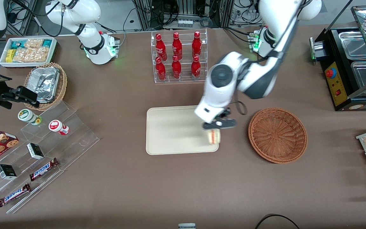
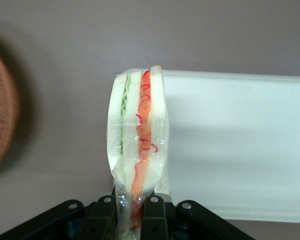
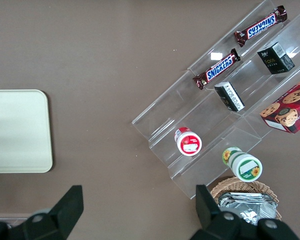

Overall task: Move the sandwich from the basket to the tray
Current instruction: 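Lift the sandwich and carry it with the left gripper over the cream tray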

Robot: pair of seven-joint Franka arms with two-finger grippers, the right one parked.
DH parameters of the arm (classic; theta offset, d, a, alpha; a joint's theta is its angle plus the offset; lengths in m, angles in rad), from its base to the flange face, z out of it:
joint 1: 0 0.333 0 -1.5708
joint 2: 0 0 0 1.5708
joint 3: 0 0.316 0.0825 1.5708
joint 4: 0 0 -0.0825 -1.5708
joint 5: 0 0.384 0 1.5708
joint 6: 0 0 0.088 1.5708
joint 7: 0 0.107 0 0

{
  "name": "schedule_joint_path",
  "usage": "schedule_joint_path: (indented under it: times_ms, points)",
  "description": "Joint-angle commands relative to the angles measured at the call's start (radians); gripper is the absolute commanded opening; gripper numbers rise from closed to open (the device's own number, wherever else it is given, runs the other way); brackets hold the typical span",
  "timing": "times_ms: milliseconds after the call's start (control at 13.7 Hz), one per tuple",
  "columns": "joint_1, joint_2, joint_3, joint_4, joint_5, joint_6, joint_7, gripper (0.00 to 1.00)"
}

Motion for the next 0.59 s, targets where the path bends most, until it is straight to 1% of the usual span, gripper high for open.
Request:
schedule_joint_path:
  times_ms: [0, 220, 512]
  points:
    - [-0.075, 0.092, 0.016, 0.085, 0.022, -0.019, -0.044, 0.0]
    - [-0.128, 0.181, 0.017, 0.157, 0.022, -0.019, -0.044, 0.0]
    - [-0.157, 0.241, 0.016, 0.188, 0.019, -0.009, -0.041, 0.0]
